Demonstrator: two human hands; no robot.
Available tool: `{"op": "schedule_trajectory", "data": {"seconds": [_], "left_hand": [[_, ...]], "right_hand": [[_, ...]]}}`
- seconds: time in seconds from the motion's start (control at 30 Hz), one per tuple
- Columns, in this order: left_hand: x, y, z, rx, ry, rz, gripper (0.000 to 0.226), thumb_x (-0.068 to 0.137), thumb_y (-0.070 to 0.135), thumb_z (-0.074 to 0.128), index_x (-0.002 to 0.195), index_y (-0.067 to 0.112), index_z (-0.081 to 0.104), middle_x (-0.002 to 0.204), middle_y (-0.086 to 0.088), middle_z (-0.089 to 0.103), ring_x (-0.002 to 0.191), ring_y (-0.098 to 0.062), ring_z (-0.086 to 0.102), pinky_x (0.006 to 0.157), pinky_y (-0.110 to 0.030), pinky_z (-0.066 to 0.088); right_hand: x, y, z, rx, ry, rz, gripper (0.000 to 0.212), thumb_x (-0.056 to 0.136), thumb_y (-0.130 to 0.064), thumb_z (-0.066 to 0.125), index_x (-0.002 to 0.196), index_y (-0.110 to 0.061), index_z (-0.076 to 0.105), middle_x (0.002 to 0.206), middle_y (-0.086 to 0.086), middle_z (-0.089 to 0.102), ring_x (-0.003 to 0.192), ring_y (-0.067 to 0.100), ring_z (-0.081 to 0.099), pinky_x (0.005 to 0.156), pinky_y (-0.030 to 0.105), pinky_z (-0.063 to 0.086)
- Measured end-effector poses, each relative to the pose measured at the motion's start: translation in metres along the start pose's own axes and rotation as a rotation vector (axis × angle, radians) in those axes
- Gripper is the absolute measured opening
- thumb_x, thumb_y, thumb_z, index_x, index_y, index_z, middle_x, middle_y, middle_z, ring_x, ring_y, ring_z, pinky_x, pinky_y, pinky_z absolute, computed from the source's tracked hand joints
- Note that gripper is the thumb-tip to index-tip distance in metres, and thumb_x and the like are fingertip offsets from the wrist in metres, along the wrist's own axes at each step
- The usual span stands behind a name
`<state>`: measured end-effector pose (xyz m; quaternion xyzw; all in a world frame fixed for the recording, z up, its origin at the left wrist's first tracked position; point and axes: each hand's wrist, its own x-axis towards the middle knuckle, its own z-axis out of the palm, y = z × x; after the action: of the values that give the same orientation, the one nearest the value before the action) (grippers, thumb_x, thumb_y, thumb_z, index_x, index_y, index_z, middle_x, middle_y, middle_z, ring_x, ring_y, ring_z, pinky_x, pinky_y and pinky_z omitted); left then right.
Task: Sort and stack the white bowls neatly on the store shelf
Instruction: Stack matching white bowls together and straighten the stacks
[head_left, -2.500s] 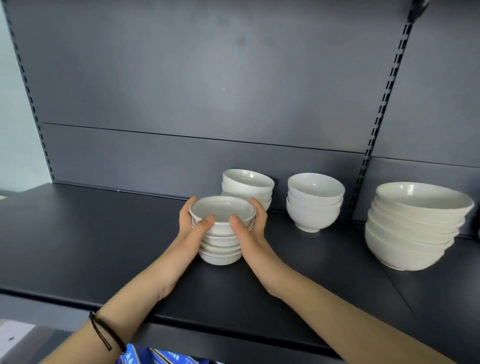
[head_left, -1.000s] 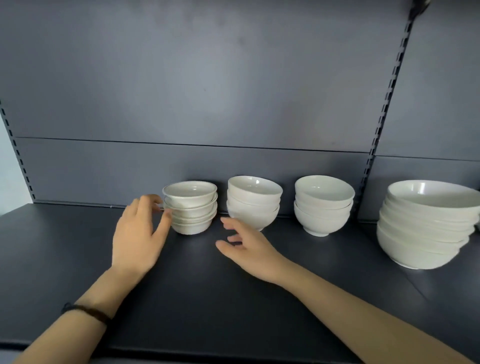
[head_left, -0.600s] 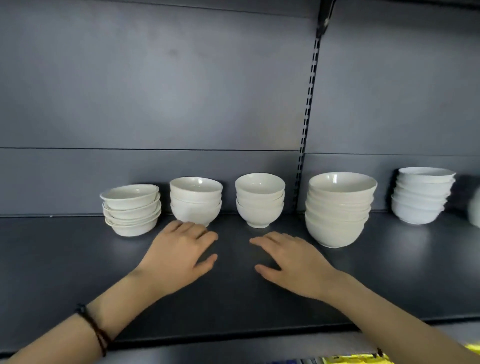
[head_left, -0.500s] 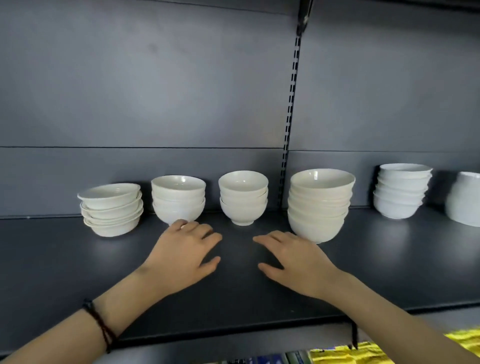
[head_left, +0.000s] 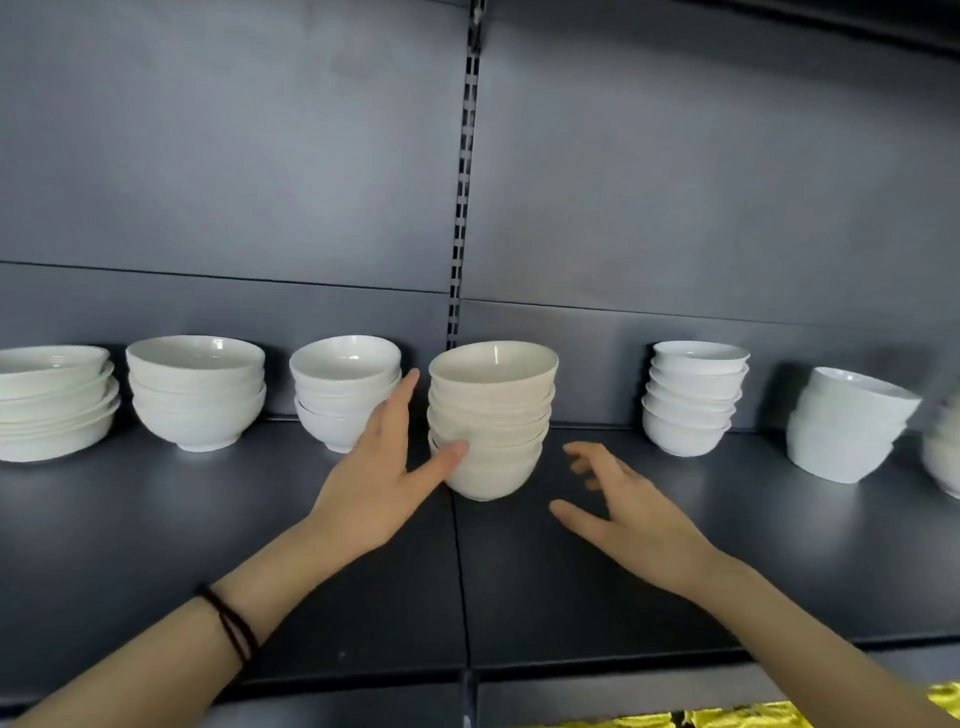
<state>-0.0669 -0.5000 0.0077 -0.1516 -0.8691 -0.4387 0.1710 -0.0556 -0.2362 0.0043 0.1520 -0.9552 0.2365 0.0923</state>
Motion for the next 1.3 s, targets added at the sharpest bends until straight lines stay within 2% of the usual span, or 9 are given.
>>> {"op": "schedule_trajectory", "data": {"seconds": [0.13, 0.27, 0.33, 0.4, 0.5, 0.63, 0.87, 0.97, 1.3], "left_hand": [[0.027, 0.021, 0.024, -0.463, 0.201, -0.139, 0.075, 0.091, 0.054, 0.050, 0.151, 0.032, 0.011, 0.152, 0.010, 0.031, 0.141, -0.007, 0.027, 0.103, -0.020, 0.022], [0.040, 0.031, 0.039, -0.514, 0.318, -0.143, 0.063, 0.096, 0.053, 0.037, 0.150, 0.029, 0.018, 0.117, 0.035, 0.040, 0.103, 0.028, 0.034, 0.086, -0.003, 0.026], [0.040, 0.029, 0.048, -0.554, 0.375, -0.117, 0.070, 0.089, 0.058, 0.035, 0.150, 0.028, 0.019, 0.130, 0.029, 0.038, 0.110, 0.026, 0.034, 0.100, -0.009, 0.026], [0.039, 0.023, 0.054, -0.587, 0.382, -0.103, 0.078, 0.086, 0.070, 0.038, 0.150, 0.031, 0.018, 0.144, 0.022, 0.032, 0.128, 0.011, 0.033, 0.116, -0.024, 0.023], [0.036, 0.009, 0.057, -0.585, 0.263, -0.092, 0.080, 0.075, 0.078, 0.042, 0.145, 0.047, 0.018, 0.151, 0.023, 0.029, 0.138, 0.003, 0.029, 0.118, -0.039, 0.025], [0.031, 0.005, 0.060, -0.585, 0.139, -0.044, 0.083, 0.077, 0.073, 0.053, 0.146, 0.053, 0.010, 0.152, 0.024, 0.028, 0.140, -0.001, 0.030, 0.117, -0.044, 0.026], [0.029, 0.014, 0.068, -0.700, 0.151, -0.039, 0.088, 0.079, 0.057, 0.063, 0.146, 0.053, 0.006, 0.153, 0.021, 0.031, 0.139, -0.003, 0.033, 0.117, -0.044, 0.027], [0.026, 0.022, 0.058, -0.718, 0.167, -0.009, 0.087, 0.079, 0.054, 0.064, 0.146, 0.054, 0.008, 0.151, 0.021, 0.034, 0.137, -0.003, 0.037, 0.115, -0.042, 0.031], [-0.034, 0.027, -0.057, -0.707, 0.212, 0.071, 0.082, 0.078, 0.054, 0.062, 0.141, 0.061, 0.010, 0.145, 0.023, 0.042, 0.133, -0.004, 0.044, 0.111, -0.044, 0.036]], "right_hand": [[0.033, -0.001, -0.007, 0.564, -0.064, 0.039, 0.095, 0.076, -0.058, 0.068, 0.147, -0.048, 0.006, 0.148, -0.007, 0.035, 0.122, 0.008, 0.051, 0.107, 0.037, 0.043], [0.065, -0.010, -0.004, 0.941, -0.076, -0.051, 0.113, 0.056, -0.069, 0.072, 0.143, -0.059, 0.000, 0.159, -0.009, 0.018, 0.130, 0.006, 0.041, 0.114, 0.049, 0.034], [0.074, -0.012, 0.008, 1.034, -0.087, -0.098, 0.114, 0.055, -0.071, 0.076, 0.142, -0.060, 0.003, 0.156, -0.015, 0.024, 0.133, 0.004, 0.041, 0.113, 0.045, 0.037], [0.079, -0.010, 0.025, 1.068, -0.063, -0.152, 0.105, 0.066, -0.061, 0.076, 0.144, -0.056, 0.006, 0.146, -0.026, 0.035, 0.125, -0.007, 0.046, 0.106, 0.027, 0.043], [0.078, -0.007, 0.040, 1.106, -0.045, -0.221, 0.098, 0.074, -0.044, 0.074, 0.144, -0.053, 0.005, 0.135, -0.037, 0.037, 0.118, -0.019, 0.046, 0.089, 0.009, 0.046], [0.077, -0.008, 0.041, 1.172, -0.069, -0.228, 0.107, 0.073, -0.038, 0.073, 0.147, -0.051, -0.003, 0.137, -0.038, 0.034, 0.120, -0.018, 0.045, 0.091, 0.009, 0.045], [0.078, -0.014, 0.040, 1.220, -0.015, -0.246, 0.098, 0.074, -0.049, 0.073, 0.146, -0.055, 0.008, 0.145, -0.026, 0.042, 0.128, -0.003, 0.048, 0.104, 0.030, 0.045], [0.073, -0.024, 0.031, 1.206, 0.018, -0.290, 0.094, 0.075, -0.049, 0.071, 0.146, -0.054, 0.010, 0.143, -0.025, 0.044, 0.128, -0.001, 0.048, 0.102, 0.030, 0.047], [0.044, -0.145, 0.033, 1.270, -0.022, -0.408, 0.091, 0.075, -0.049, 0.073, 0.143, -0.058, 0.013, 0.142, -0.022, 0.047, 0.126, 0.001, 0.052, 0.101, 0.032, 0.048]]}}
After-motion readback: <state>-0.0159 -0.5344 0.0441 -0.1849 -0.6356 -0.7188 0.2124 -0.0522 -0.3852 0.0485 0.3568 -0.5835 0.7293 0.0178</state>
